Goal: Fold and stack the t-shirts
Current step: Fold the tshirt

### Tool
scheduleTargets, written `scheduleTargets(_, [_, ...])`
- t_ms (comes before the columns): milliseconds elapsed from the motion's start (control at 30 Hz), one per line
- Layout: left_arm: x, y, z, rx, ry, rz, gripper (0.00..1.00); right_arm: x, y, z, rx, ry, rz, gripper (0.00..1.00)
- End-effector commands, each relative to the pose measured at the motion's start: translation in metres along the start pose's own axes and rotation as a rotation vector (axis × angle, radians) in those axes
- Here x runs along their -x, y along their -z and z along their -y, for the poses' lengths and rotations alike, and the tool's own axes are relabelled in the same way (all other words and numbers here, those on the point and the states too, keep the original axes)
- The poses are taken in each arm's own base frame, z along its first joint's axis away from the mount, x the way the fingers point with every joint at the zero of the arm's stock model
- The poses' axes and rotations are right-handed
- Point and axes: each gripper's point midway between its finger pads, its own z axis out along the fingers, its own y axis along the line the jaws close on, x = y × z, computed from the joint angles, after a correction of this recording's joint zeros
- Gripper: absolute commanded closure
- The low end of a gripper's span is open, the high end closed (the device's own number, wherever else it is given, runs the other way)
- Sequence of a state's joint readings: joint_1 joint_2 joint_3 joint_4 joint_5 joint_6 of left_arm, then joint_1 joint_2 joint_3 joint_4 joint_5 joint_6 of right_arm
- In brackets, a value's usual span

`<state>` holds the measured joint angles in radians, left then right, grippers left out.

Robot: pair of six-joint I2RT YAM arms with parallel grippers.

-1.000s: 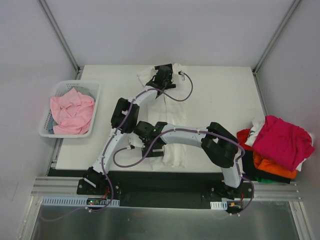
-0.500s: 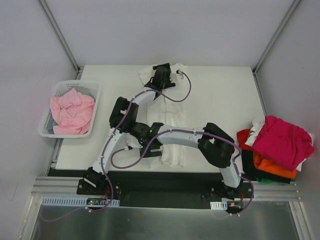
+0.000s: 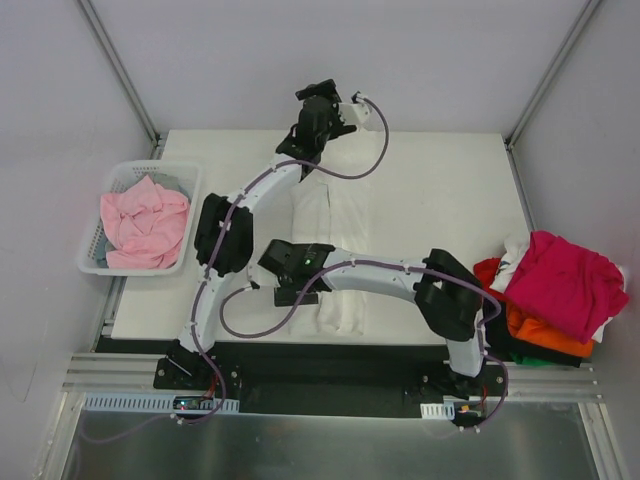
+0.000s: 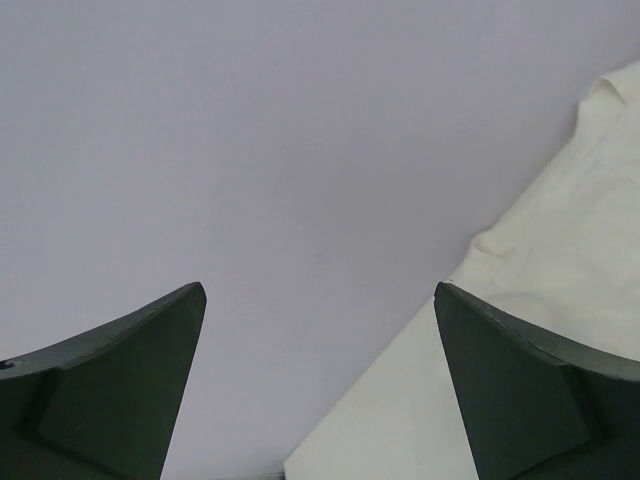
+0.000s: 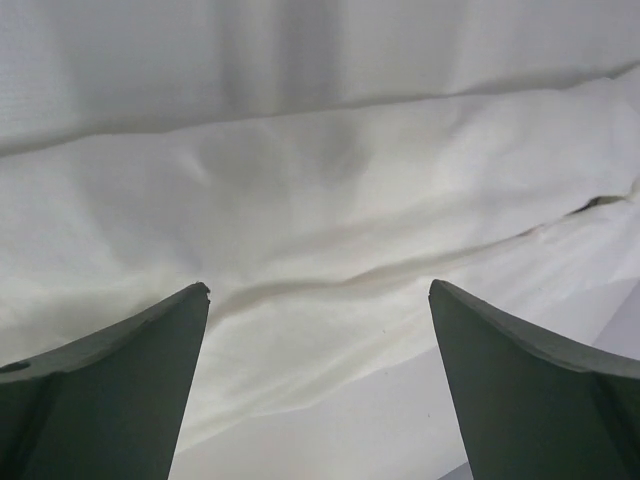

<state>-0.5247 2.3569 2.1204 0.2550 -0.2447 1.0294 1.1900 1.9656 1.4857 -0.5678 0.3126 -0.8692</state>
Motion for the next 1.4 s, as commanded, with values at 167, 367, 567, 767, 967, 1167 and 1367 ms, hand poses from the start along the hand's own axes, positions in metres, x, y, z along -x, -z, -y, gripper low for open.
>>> scheduleTargets(167, [0.018,0.071,-0.115,0.167,0.074,0.013,0.01,-0.006,0.082,0.042,-0.15,-0.157,0.063,0.04])
scheduleTargets(367, [-0.052,0.107,-0.159,0.25,0.085,-0.121,0.01,-0.046,0.116,0.052,-0.236,-0.196,0.036,0.04])
scheduleTargets(567, [-0.119,0.163,-0.183,0.299,0.109,-0.231,0.01,-0.094,0.129,0.061,-0.253,-0.263,-0.02,0.04])
scheduleTargets(767, [-0.17,0.212,-0.159,0.257,0.168,-0.361,0.01,-0.104,0.133,0.032,-0.107,-0.29,0.023,0.04])
scheduleTargets(967, [-0.197,0.246,-0.111,0.202,0.212,-0.434,0.01,-0.095,0.123,-0.01,0.046,-0.26,0.076,0.04])
scheduleTargets(1167, [-0.219,0.262,-0.074,0.166,0.263,-0.505,0.01,-0.089,0.096,-0.052,0.126,-0.193,0.063,0.04])
scheduleTargets(1367, [-0.237,0.271,-0.044,0.13,0.286,-0.559,0.01,-0.071,0.081,-0.073,0.169,-0.122,0.066,0.04])
